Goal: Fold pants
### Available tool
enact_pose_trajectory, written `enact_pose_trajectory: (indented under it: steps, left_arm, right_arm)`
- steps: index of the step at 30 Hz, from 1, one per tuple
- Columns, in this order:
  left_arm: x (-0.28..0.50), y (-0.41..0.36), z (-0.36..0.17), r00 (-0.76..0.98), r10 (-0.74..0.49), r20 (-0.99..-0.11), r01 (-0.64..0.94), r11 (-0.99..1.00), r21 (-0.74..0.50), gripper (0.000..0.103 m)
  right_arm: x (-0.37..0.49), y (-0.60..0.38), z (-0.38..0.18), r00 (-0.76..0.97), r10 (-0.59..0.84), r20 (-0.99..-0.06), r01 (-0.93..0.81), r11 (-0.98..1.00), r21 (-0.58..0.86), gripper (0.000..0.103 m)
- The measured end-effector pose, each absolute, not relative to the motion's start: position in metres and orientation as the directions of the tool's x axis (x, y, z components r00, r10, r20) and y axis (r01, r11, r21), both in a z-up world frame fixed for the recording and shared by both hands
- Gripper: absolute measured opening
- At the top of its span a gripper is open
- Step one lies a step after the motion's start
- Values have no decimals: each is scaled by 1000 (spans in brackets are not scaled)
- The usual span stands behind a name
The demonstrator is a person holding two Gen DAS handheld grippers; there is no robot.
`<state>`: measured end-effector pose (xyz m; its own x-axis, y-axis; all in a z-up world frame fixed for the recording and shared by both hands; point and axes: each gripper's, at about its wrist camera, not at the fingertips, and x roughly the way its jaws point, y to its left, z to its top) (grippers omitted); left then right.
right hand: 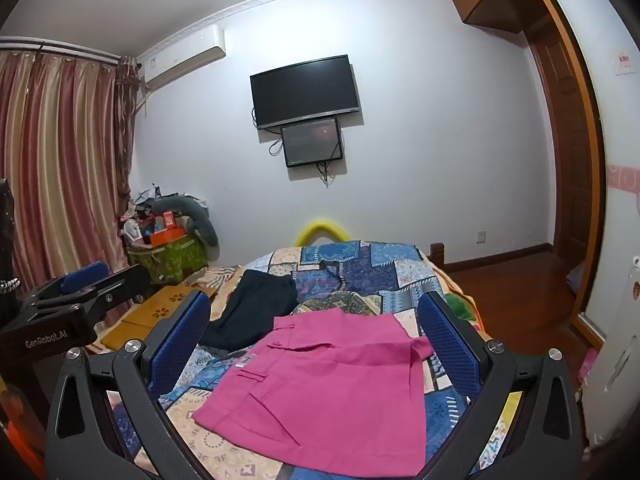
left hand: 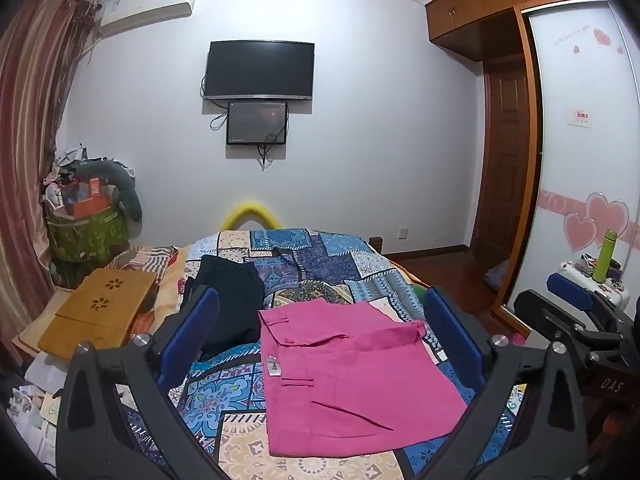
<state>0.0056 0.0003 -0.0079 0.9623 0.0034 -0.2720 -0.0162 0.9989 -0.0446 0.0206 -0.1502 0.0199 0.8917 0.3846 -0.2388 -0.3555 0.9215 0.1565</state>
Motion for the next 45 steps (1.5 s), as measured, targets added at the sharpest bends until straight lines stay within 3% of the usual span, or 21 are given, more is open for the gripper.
enact_pose_trajectory:
  steps: [45]
  left_arm:
    - [5, -5, -2, 963, 9, -270, -18, 999, -30, 103]
  right_arm:
    - [25, -152, 14, 892, 380, -243, -351, 923, 157, 103]
